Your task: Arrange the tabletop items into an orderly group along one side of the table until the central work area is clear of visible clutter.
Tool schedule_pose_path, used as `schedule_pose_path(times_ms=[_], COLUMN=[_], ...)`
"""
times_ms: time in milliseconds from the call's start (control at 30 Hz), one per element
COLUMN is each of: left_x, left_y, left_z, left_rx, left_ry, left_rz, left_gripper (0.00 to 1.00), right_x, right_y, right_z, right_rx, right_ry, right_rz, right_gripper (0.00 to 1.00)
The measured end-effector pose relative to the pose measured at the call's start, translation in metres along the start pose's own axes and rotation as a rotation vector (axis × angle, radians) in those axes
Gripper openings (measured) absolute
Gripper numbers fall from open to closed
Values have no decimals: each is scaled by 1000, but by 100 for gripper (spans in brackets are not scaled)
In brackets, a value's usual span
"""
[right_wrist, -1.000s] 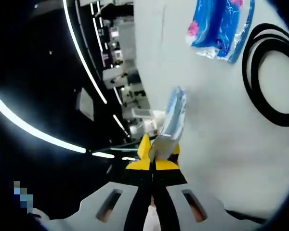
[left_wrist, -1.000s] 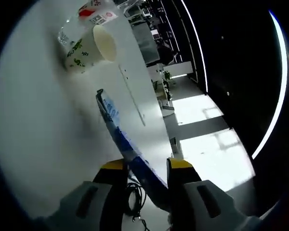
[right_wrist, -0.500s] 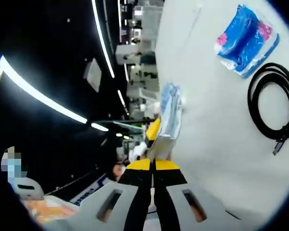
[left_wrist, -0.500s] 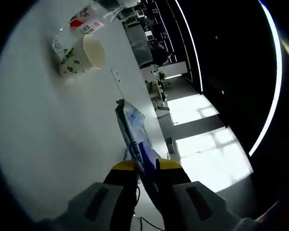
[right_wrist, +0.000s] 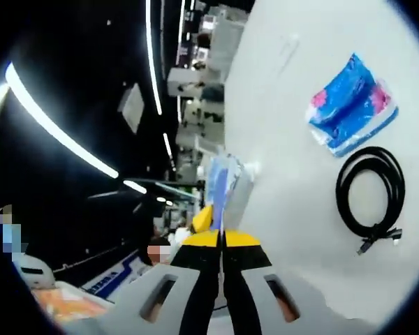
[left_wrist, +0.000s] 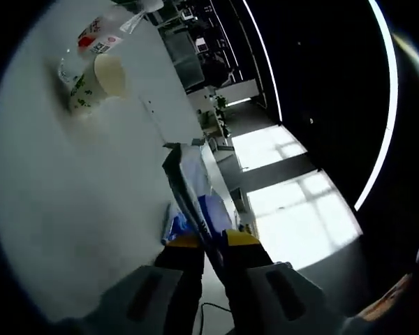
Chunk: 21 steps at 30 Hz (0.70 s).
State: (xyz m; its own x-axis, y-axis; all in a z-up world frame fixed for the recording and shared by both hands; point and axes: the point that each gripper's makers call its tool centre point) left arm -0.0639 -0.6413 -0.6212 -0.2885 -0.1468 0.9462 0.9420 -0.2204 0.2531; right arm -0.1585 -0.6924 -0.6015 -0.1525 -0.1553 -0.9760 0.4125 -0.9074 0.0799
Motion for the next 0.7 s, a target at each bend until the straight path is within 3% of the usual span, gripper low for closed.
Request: schedule_pose_path(times_ms=[233,467,600,700], left_x=[11,5,5,5], left_y=[-12,0,5,9], left_z=[1,10,14,15], left_rx=[-41,5,28,51], left_ry=[-14,-1,4,-8], left_rz=[-75,-67,-66,-45], left_gripper=[5,3,3,2], right_x=[1,1,8,11], right_y=[36,39,44,50], right_z=[2,-16,-21,-23], right_rx=[64,81,114,152], right_ry=[-35,-65,-69,-97], right_rz=[20,60,60,113], right_gripper=[0,0,0,0])
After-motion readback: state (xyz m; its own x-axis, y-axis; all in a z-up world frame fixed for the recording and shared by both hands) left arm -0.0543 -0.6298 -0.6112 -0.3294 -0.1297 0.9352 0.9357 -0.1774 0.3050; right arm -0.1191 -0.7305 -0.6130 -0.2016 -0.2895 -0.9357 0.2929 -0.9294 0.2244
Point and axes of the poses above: the point that each gripper's makers call its tool centre point, and the gripper's own axes: z roughly backward along the fingers, x roughly to its right, y roughly out of its top, and after that the axes turned 9 degrees about -x, right-handed
